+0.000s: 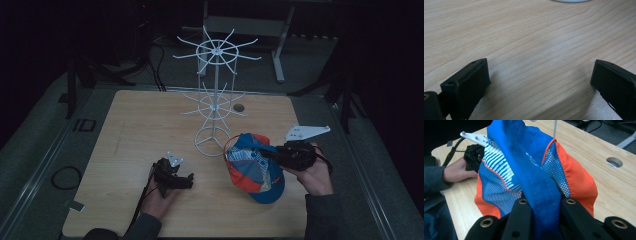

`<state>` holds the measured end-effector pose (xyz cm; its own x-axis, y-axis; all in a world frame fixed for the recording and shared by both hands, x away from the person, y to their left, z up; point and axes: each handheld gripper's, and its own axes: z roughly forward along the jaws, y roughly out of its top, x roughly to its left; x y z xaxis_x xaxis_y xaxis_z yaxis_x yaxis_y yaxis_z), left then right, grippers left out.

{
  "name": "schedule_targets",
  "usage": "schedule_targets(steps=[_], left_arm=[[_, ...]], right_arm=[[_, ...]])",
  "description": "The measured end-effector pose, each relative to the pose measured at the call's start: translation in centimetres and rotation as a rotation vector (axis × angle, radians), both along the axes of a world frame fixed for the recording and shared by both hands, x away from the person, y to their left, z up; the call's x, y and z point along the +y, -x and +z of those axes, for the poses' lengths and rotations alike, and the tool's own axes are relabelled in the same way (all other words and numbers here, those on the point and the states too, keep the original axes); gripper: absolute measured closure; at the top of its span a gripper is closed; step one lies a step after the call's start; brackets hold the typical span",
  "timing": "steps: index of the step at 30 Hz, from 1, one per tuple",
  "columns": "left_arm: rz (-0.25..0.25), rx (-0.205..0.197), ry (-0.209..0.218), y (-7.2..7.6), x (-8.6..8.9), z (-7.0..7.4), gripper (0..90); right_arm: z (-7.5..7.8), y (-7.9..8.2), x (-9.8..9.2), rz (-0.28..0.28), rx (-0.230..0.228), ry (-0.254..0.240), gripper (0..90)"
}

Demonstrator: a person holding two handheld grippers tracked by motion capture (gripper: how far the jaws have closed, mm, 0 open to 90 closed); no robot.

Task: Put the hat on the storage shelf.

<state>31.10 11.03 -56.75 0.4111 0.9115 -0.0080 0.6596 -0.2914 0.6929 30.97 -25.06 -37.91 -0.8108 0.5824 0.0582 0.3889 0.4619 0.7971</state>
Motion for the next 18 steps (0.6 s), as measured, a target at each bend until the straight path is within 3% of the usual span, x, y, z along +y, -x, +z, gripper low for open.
schedule_targets(steps=[18], left_arm=[[0.0, 0.0, 0.0, 0.0, 0.0, 0.0, 2.6]], right_arm=[[1.2, 0.1, -0.9, -0.029, -0.021, -0.014, 84.2]])
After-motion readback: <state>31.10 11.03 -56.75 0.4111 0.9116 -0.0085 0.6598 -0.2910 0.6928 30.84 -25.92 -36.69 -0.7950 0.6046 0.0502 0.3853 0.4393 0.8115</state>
